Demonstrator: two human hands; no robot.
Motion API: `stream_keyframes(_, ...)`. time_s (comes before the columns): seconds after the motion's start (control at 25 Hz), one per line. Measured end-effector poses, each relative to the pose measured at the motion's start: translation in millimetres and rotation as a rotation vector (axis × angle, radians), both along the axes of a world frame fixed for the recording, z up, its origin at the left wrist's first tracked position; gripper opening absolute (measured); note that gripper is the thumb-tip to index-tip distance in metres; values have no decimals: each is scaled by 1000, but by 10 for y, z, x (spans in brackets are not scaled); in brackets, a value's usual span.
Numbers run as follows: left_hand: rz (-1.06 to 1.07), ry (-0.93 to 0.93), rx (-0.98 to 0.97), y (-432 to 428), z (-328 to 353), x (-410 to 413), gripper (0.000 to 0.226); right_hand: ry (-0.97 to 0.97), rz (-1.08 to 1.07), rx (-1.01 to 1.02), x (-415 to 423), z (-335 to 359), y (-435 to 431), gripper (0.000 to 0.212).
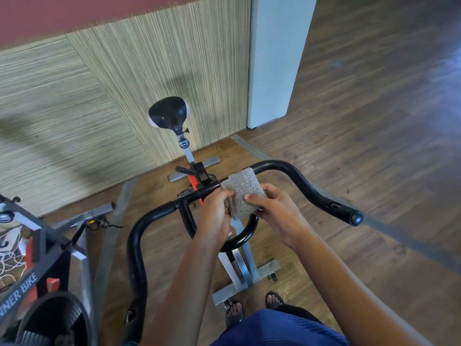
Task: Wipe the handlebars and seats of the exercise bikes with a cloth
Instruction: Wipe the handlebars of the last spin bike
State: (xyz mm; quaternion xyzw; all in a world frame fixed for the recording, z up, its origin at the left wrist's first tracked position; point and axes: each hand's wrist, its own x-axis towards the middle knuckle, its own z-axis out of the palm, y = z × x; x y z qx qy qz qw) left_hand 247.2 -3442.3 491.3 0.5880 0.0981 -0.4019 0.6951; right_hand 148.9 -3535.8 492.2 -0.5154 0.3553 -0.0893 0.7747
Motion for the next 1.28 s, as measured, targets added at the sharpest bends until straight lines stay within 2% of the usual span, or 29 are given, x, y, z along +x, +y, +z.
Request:
stream_keyframes(0.08,17,-31,92,-2,8,-28,21,118,24,-351,46,42,38,21)
stream_keyframes(0.16,-40,-22,54,-43,40,-97,40,202,98,-705,66,135,95,23)
stream_keyframes(0.24,-13,83,-69,-136,71,-109,48,134,305,-813,89,264,123,33)
stream_keyframes(0.32,119,147,-96,-247,84,-37,34,113,524,-795,123,368,1,49)
stream_keyframes(0.4,180,14,2,-387,46,74,17,156,561,-789,146,477,-310,49)
stream_keyframes(0.44,158,-123,69,-456,11,149,16,184,533,-793,150,517,-506,45)
stream_keyframes(0.52,-35,-585,248,-594,-104,328,22,242,498,-783,146,541,-957,39)
stream_keyframes(0.6,-405,-1098,461,-807,-340,502,21,292,500,-767,148,393,-1464,35)
stream_keyframes(0.64,-615,-1262,582,-905,-435,545,21,318,489,-767,145,285,-1682,32)
stream_keyframes(0.68,-808,-1346,725,-973,-535,560,24,354,489,-770,137,130,-1871,27)
stream_keyframes(0.72,-955,-1379,868,-1026,-600,542,44,382,504,-765,119,-25,-2016,25)
stream_keyframes(0.76,-1049,-1398,985,-1074,-641,530,73,390,520,-735,104,-181,-2116,24)
stream_keyframes(0.8,-1073,-1417,1063,-1128,-641,494,95,388,532,-653,66,-293,-2179,21)
stream_keyframes(0.84,-1054,-1478,1092,-1162,-640,462,106,376,528,-537,20,-390,-2199,19)
stream_keyframes(0.92,-917,-1590,1064,-1190,-711,419,99,350,544,-347,-78,-478,-2176,19)
stream_keyframes(1.08,-614,-1636,1003,-1537,-792,239,76,261,466,-65,-240,-536,-2109,24)
stream_keyframes(1.28,-770,-1679,737,-1761,-806,226,63,185,354,27,-434,-518,-2019,20)
